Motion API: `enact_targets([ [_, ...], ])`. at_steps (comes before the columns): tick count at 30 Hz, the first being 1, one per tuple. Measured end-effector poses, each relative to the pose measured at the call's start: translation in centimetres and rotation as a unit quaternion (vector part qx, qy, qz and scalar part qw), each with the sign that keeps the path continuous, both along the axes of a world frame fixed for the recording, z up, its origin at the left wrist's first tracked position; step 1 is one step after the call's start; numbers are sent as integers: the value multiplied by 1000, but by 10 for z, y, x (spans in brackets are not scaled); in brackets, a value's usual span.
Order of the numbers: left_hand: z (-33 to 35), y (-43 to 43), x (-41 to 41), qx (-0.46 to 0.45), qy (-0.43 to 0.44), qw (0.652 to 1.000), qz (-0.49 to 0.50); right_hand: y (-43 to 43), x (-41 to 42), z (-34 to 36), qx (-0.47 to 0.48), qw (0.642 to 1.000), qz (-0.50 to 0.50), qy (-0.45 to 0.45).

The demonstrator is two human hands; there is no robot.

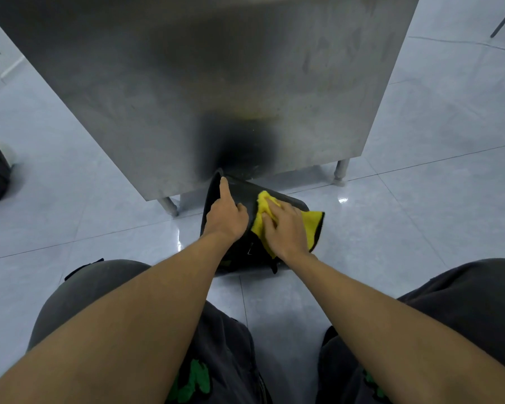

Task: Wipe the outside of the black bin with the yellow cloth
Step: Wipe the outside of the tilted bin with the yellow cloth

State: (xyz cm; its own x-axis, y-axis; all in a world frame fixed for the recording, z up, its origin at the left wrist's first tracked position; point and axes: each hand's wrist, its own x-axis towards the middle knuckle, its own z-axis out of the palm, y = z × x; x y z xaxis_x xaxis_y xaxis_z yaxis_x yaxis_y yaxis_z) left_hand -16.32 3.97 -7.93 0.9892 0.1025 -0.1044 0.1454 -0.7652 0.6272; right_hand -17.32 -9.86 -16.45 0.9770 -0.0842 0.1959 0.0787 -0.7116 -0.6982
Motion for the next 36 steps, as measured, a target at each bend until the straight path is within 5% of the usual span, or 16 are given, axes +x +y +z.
enact_targets([
  [6, 3, -1, 7, -18, 0, 999, -28, 11, -2, 13, 64, 995, 62, -43],
  [12, 7, -2, 3, -64, -20, 998, -6, -8, 1, -12, 38, 996, -82, 25],
  [17, 5, 1, 1, -1, -10, 1000, -23, -30, 0, -16, 77, 963, -201, 164],
  [22, 1, -1, 3, -38, -7, 999, 19, -11, -3, -4, 35, 998, -42, 3],
  [28, 12, -7, 7, -50, 10, 999, 5, 11, -1, 14, 57, 991, 89, -85],
  [36, 9, 0, 7, -18, -5, 1000, -1, -29, -1, -22, 39, 987, -138, 68],
])
